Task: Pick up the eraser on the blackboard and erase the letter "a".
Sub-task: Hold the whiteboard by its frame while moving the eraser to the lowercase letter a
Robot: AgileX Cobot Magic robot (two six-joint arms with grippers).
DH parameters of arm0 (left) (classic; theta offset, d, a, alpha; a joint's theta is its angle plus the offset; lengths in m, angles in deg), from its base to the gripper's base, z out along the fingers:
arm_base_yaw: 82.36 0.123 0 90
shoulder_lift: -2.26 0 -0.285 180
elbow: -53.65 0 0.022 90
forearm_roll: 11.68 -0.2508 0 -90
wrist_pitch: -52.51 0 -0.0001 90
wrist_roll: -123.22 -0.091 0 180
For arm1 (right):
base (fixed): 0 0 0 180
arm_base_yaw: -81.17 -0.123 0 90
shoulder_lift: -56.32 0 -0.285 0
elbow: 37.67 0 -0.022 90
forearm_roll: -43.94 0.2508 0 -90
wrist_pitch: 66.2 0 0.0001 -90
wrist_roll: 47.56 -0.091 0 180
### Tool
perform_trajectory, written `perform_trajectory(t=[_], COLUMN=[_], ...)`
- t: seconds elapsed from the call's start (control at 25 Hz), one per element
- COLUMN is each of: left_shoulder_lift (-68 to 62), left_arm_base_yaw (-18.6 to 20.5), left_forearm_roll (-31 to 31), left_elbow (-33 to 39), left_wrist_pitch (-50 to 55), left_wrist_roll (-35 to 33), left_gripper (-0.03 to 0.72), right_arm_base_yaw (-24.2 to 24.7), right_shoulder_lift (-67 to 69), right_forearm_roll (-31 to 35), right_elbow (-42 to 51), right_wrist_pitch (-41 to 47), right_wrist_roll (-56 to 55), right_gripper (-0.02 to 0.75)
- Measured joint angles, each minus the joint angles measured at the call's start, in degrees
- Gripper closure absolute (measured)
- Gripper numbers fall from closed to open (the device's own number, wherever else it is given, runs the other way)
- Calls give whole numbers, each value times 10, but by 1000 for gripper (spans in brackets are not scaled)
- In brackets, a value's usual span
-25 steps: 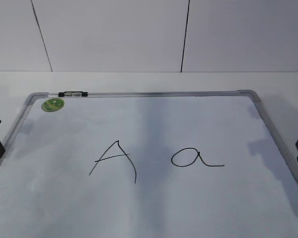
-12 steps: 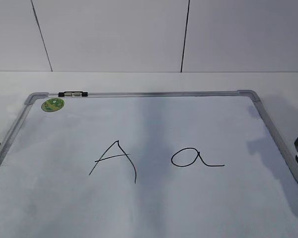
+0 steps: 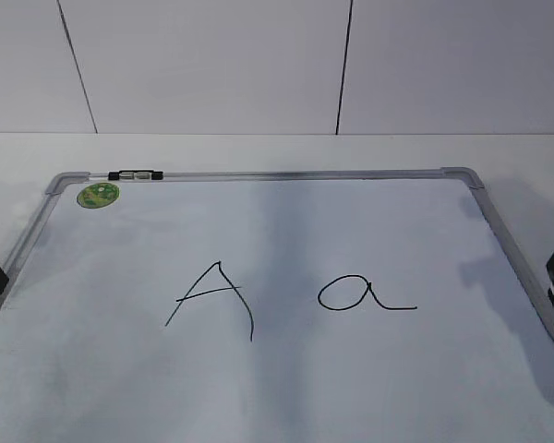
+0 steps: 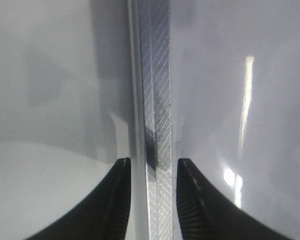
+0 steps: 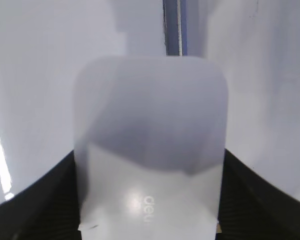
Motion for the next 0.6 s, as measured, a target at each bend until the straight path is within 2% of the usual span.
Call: perform_trajectory(t=[0.4, 0.6], left_shoulder_lift=[-11, -17], left_arm_base_yaw=[0, 0], left_forearm_roll=[1, 3], left_elbow=[-2, -2], left_wrist_pitch=[-2, -2], left_wrist_roll=[-2, -2], left_gripper=[460, 547], right_arm_base_yaw=[0, 0], right_shoulder_lift=[0, 0], right_forearm_roll=[1, 1], right_elbow=[0, 0], right_wrist_pitch=[-1, -1], right_wrist_roll=[0, 0], right_gripper=[191, 191])
